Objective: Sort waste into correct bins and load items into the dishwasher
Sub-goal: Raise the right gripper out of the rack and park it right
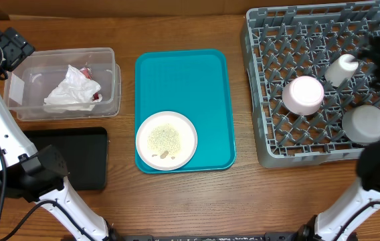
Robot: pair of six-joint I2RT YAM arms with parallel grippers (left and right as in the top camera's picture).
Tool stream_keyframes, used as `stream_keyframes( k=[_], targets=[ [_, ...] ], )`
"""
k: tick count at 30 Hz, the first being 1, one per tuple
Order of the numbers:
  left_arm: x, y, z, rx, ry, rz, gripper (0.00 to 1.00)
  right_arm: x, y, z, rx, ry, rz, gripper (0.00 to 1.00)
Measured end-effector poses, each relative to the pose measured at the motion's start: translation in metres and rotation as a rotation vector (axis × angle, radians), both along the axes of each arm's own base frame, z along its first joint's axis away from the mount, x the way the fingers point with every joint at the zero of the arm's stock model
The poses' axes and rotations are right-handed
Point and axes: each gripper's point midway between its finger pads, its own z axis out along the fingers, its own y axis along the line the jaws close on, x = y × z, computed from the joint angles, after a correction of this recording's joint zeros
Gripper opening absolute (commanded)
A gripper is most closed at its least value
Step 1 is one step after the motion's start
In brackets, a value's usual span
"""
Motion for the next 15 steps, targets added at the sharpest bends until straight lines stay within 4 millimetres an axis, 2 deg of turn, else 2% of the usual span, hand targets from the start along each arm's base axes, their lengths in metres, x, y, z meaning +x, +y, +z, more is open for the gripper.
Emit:
stream_keyframes(
  k=[3,4,5,6,7,14,15],
  targets=[
    [0.0,0.0,0.0,0.0,0.0,0.0,1.0,0.007,0.063,0.01,-0.003,-0.028,0.158,0.95],
    [0.0,0.0,0.0,0.0,0.0,0.0,1.0,0.009,0.089,0.012,-0.003,-0.035,0.22,1.0],
    [0.0,0.0,0.0,0.0,0.0,0.0,1.0,0.01,0.105,0.012,-0.002,-0.04,0.258,1.0],
    [0.0,0.0,0.0,0.0,0.0,0.0,1.0,0.012,0.132,0.011,-0.001,-0.049,0.326,1.0],
    [0.0,0.0,0.0,0.0,0.0,0.0,1.0,0.012,0.143,0.01,0.0,-0.052,0.355,1.0],
    [0.0,0.0,0.0,0.0,0.0,0.0,1.0,0.003,0.266,0.001,0.003,-0.117,0.647,1.0],
    [0.0,0.0,0.0,0.0,0.0,0.0,1.0,0.001,0.277,0.001,-0.001,-0.127,0.674,1.0]
  ],
)
